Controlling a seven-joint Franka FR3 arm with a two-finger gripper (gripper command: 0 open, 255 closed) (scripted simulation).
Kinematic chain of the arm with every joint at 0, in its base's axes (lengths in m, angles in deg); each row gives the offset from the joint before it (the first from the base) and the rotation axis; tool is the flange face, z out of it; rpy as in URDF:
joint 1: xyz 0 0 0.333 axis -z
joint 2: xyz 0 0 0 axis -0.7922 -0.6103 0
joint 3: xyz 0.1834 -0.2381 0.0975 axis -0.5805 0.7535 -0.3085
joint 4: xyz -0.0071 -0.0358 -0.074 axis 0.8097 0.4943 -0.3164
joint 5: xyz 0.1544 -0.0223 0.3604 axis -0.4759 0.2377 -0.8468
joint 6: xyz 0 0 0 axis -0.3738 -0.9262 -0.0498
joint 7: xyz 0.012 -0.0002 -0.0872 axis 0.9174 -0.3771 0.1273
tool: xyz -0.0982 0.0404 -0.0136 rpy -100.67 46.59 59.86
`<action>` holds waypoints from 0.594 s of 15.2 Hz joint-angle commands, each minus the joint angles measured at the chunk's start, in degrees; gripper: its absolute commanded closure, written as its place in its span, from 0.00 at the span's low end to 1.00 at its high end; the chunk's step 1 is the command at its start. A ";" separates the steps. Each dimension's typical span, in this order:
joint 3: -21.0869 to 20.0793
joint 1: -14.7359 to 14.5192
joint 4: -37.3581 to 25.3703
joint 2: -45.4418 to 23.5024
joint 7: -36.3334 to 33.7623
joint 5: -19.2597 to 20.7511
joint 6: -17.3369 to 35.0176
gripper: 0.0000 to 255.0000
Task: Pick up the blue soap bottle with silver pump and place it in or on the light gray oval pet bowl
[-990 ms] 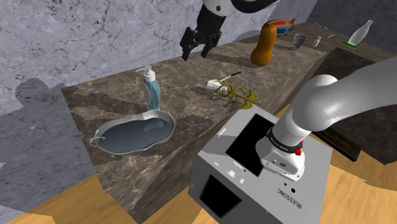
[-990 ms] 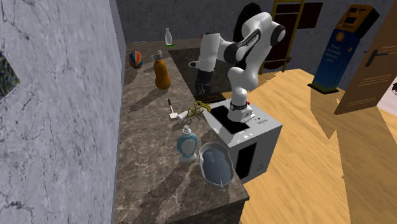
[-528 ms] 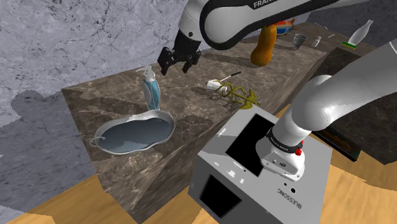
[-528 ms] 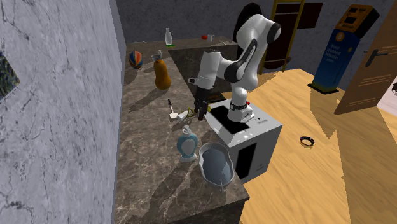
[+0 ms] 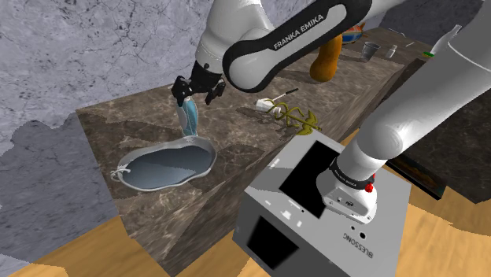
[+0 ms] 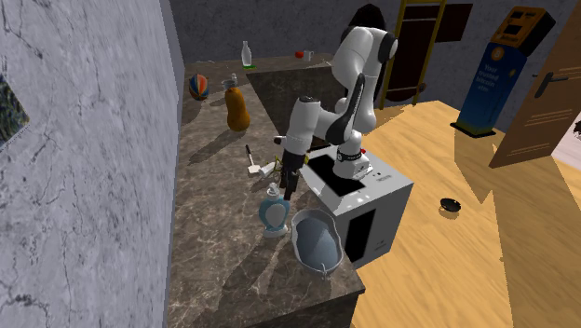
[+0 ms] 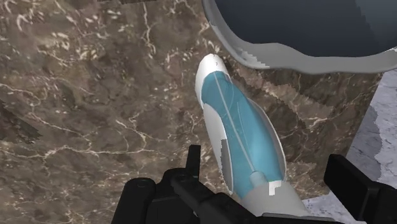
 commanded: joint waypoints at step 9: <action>-1.51 2.03 -0.83 -5.77 -5.09 6.96 4.26 0.00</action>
